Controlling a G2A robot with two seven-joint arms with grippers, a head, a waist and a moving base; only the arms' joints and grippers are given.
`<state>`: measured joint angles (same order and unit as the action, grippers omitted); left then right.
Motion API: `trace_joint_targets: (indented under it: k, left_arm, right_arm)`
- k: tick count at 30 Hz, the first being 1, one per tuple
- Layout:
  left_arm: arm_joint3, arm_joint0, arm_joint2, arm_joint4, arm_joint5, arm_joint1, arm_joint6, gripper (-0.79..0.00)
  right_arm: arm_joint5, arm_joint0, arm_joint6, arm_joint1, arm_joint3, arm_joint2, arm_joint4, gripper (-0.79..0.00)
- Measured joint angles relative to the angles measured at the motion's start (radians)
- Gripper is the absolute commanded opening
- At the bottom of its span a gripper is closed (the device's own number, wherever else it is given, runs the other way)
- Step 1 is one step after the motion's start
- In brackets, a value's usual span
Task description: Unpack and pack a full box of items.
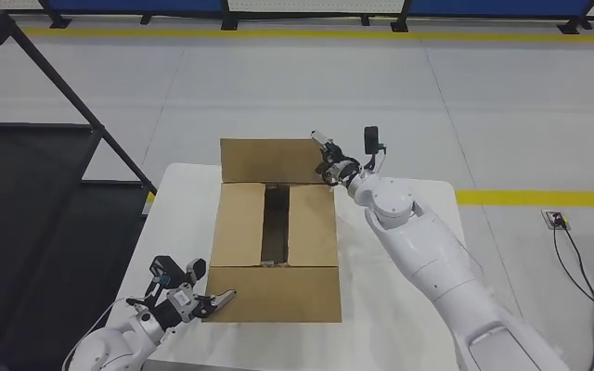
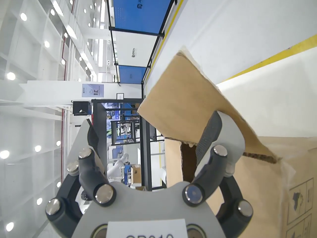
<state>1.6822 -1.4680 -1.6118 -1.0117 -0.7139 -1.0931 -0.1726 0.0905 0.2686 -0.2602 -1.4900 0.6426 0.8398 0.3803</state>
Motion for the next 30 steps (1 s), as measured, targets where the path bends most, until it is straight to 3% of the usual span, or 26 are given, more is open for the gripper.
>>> trace_joint_targets:
  k: [5, 15, 30]
  left_arm:
    - [0.006, -0.014, -0.001, -0.004, 0.002, 0.002, 0.009, 0.000]
    - [0.012, -0.039, -0.021, -0.001, -0.007, 0.009, 0.030, 0.000]
    - [0.007, -0.032, -0.051, 0.060, -0.077, 0.024, 0.001, 0.000]
  right_arm:
    - [-0.001, -0.067, 0.056, -0.049, -0.134, -0.040, -0.021, 0.000]
    - [-0.012, -0.133, 0.014, -0.121, -0.329, -0.083, -0.064, 0.000]
    - [0.049, -0.154, -0.123, -0.135, -0.405, -0.053, -0.081, 0.000]
